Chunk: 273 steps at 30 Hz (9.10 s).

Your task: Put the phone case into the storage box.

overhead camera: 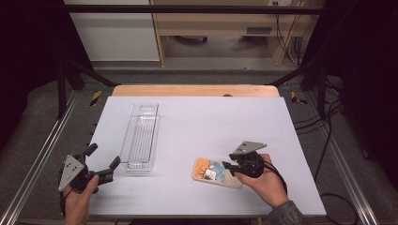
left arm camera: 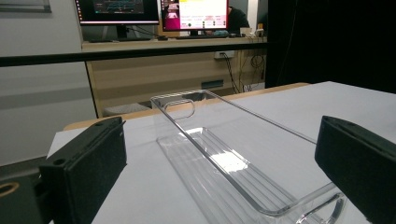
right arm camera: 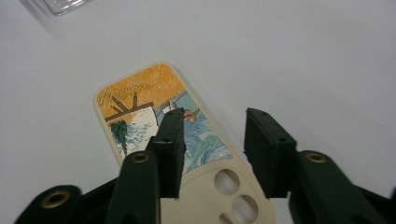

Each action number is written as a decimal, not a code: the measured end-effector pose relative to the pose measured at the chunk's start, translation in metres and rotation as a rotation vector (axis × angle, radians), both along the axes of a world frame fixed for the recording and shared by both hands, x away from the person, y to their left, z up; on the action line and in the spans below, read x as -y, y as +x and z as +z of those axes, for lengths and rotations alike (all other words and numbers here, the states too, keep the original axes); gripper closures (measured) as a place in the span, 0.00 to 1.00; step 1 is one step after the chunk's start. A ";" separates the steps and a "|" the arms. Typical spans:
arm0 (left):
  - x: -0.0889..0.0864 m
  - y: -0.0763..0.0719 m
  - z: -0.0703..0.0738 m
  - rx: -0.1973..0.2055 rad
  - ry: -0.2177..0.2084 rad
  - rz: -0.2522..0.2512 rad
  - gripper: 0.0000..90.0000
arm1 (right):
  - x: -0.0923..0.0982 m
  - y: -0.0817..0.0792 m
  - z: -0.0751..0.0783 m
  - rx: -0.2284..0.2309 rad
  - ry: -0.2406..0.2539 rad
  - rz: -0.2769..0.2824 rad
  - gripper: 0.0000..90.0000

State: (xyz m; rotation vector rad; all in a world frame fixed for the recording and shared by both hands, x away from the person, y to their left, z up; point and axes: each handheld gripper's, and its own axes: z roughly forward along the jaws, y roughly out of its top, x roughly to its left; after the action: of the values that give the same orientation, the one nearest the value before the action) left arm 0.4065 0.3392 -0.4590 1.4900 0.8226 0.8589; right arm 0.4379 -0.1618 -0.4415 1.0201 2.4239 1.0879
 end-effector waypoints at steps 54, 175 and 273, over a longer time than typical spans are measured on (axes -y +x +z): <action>0.002 0.000 0.000 0.003 0.019 -0.007 0.02 | 0.003 -0.010 -0.003 0.003 -0.089 0.112 0.07; 0.008 -0.001 -0.001 -0.003 0.070 -0.031 0.02 | 0.003 0.019 -0.040 -0.183 -0.285 0.351 0.12; 0.206 0.030 0.048 0.250 0.714 -0.188 0.07 | -0.050 0.061 0.087 -0.191 -0.232 0.131 0.14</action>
State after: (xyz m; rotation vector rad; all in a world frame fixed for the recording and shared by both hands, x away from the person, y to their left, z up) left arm 0.4366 0.1328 -0.4112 1.9782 0.1745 1.2364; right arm 0.4986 -0.1120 -0.3544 0.9379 2.7248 0.7522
